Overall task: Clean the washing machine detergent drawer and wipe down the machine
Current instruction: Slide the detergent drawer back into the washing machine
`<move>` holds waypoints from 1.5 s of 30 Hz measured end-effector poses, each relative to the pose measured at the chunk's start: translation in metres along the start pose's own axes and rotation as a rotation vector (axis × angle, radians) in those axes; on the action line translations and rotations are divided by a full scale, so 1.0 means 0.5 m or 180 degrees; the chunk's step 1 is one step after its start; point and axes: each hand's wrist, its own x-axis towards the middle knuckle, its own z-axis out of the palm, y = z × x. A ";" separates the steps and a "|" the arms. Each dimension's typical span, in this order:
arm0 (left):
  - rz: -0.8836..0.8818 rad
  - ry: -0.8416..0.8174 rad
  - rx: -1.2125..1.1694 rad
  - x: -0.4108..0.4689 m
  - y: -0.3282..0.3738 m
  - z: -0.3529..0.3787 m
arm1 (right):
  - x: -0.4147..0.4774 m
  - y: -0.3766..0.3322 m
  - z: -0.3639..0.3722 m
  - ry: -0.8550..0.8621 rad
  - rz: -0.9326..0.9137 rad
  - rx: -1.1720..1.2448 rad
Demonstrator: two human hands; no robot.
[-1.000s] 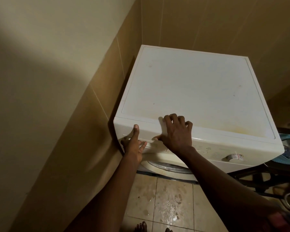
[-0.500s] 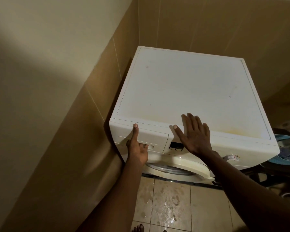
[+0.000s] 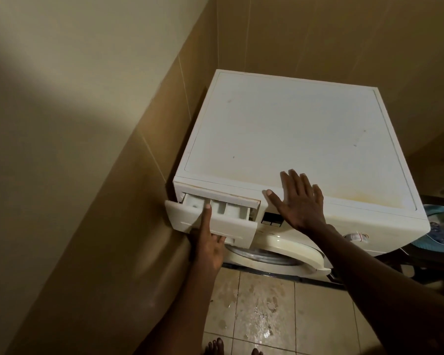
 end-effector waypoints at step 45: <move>0.0107 0.0162 0.0843 -0.049 0.017 -0.025 | 0.000 0.025 -0.057 -0.0797 -0.0252 0.0260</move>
